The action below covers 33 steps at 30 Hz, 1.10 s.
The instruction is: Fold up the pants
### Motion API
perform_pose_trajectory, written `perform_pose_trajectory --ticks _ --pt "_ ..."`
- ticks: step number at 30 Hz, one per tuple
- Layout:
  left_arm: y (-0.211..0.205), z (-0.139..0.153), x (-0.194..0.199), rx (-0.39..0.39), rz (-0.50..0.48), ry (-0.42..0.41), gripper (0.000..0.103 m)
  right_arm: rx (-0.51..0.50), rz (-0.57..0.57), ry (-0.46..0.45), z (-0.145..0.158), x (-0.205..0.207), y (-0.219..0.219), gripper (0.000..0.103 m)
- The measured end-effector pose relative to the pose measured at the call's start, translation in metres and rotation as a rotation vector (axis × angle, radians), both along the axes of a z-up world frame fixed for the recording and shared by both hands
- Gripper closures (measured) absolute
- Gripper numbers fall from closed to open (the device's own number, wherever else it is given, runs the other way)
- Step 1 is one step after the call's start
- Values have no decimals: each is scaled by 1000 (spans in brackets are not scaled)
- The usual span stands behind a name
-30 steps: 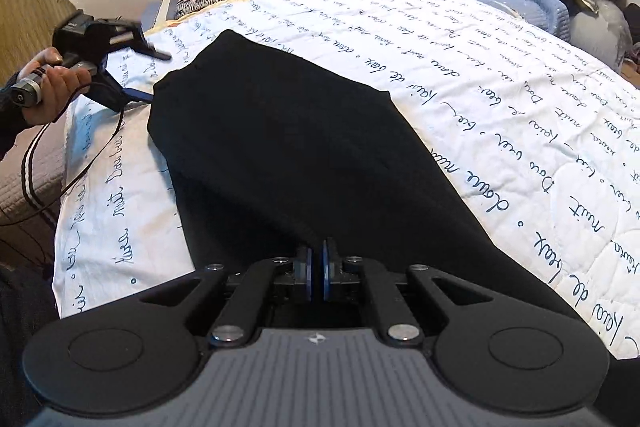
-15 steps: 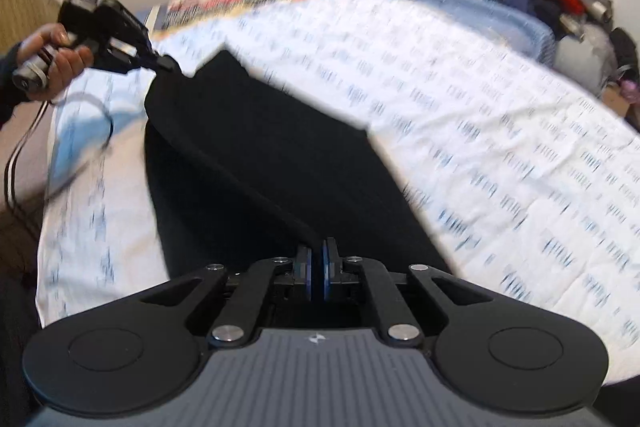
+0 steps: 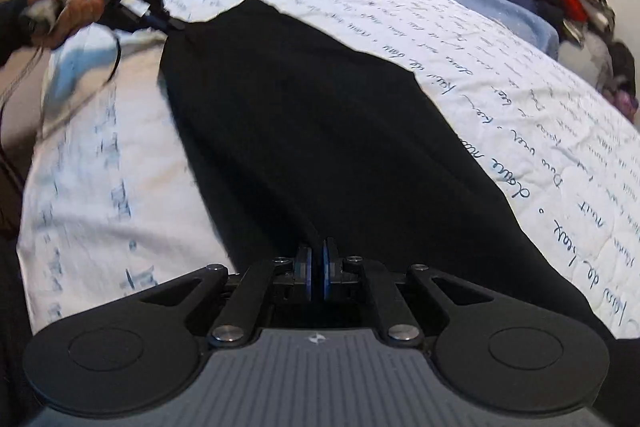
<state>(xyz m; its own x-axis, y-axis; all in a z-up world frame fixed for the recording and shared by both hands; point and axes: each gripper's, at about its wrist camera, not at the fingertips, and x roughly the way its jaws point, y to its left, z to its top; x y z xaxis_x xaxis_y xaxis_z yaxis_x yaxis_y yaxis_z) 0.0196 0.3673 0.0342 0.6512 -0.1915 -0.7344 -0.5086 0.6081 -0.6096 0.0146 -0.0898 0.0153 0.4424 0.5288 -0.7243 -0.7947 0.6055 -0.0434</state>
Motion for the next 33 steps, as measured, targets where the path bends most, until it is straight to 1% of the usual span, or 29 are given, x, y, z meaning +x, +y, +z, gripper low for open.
perform_pose_trajectory --ticks 1,2,4,5,6,7,8,9,10,11,12,13,14,16,17,18,19,20,21,22,23,25,27,29,31,33 --pt "-2 8 -1 38 3 10 77 3 -2 -1 0 1 -2 98" --pt "-5 16 -5 67 2 2 77 1 -7 -3 -1 1 -2 98" --pt "-13 34 -15 119 9 -42 76 6 -19 6 -4 2 -1 95" --pt "-20 45 -22 158 14 -67 75 12 -27 3 -5 0 0 95" --pt "-30 54 -25 200 0 -93 71 20 -39 1 -4 -1 -2 93" --pt "-43 62 -26 235 -26 -112 70 40 -58 8 -3 -2 -6 90" --pt "-57 67 -28 254 -63 -132 69 63 -78 18 1 -4 -11 86" --pt "-71 71 -28 262 -109 -159 69 91 -100 29 6 -3 -21 78" --pt "-89 74 -25 274 -160 -188 68 126 -128 36 13 -3 -34 65" --pt "-104 77 -24 289 -209 -216 67 170 -163 42 21 -1 -51 56" --pt "-123 78 -22 302 -253 -244 64 214 -209 44 30 3 -69 30" --pt "-140 77 -20 306 -295 -274 62 260 -274 41 40 9 -91 9" --pt "-155 76 -17 309 -337 -302 60 304 -353 30 50 16 -115 6" --pt "-185 67 -9 317 -407 -331 56 370 -522 19 67 41 -163 6" --pt "-198 62 -5 316 -438 -340 54 370 -609 23 72 55 -181 6" --pt "-207 52 1 304 -458 -346 53 341 -734 42 75 74 -200 5" --pt "-218 44 4 283 -469 -345 53 273 -871 93 76 96 -213 5" --pt "-226 34 9 261 -484 -340 51 201 -989 168 73 118 -222 5" --pt "-235 26 12 246 -500 -327 51 148 -1076 245 66 138 -230 5" --pt "-245 21 12 238 -515 -317 51 119 -1113 293 58 155 -236 5" --pt "-253 16 10 232 -527 -318 51 91 -1125 298 52 167 -237 5" --pt "-265 9 9 205 -555 -304 47 6 -1166 303 40 186 -235 5" --pt "-273 4 4 190 -588 -302 37 -25 -1162 339 29 198 -234 6" --pt "-277 1 0 218 -602 -303 32 -93 -1157 358 19 209 -224 6" --pt "-278 -4 -1 231 -608 -294 32 -186 -1168 363 9 217 -219 6" --pt "-275 -11 0 215 -602 -273 31 -189 -1177 377 3 219 -220 6"
